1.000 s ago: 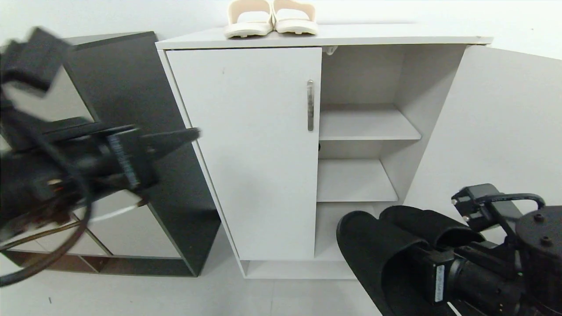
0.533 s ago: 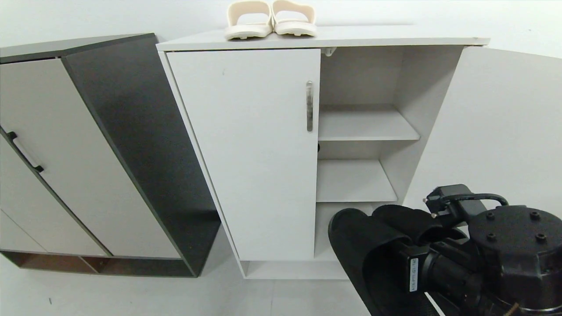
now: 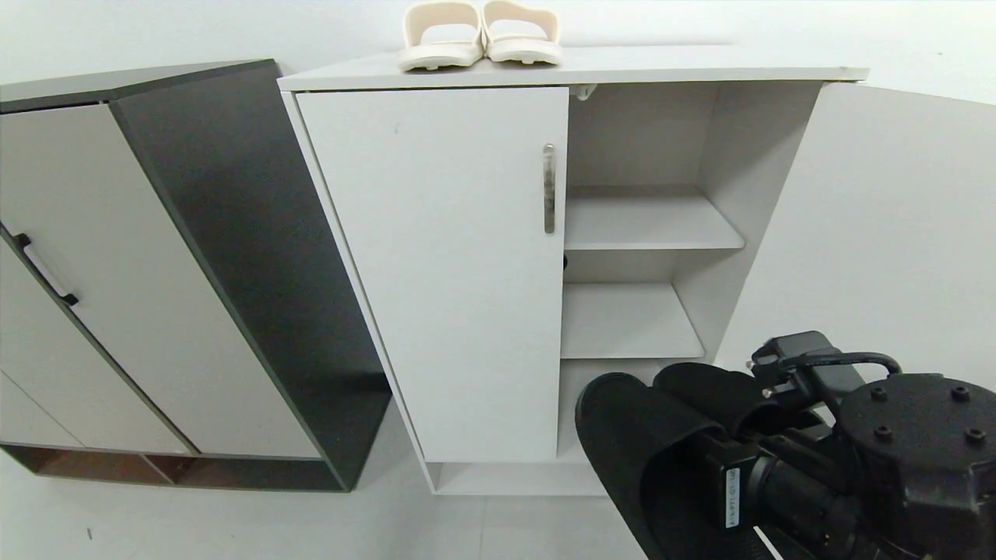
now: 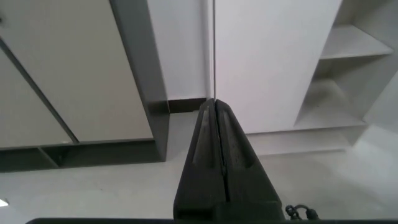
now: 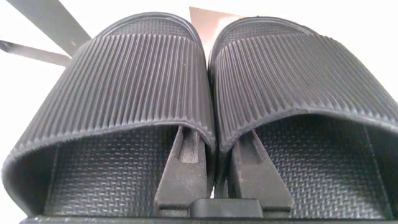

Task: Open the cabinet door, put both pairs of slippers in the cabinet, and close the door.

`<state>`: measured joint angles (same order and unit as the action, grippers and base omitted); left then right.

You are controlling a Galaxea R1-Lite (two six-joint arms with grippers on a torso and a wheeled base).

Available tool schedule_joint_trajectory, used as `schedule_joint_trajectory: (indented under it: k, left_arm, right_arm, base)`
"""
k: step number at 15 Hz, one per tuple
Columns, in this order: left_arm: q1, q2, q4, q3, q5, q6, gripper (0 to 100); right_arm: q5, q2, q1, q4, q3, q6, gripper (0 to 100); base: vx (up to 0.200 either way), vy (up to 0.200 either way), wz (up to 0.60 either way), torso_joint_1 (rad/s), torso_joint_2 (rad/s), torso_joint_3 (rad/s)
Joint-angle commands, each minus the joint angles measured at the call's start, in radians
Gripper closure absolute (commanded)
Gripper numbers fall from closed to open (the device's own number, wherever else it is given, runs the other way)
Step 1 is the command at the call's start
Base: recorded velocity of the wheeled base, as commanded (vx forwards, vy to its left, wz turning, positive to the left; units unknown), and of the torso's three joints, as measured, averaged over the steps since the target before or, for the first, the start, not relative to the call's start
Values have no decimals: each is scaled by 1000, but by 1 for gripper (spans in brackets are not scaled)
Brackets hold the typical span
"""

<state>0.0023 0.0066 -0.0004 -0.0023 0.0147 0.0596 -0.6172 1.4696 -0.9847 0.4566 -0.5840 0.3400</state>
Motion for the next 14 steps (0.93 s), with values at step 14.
schedule_joint_trajectory:
  k: [14]
  left_arm:
    - [1,-7,2,1,1,-15,100]
  right_arm:
    - [-13,124,-15,40,-37,-12,100]
  base:
    - [0,-100,0,2,0,0]
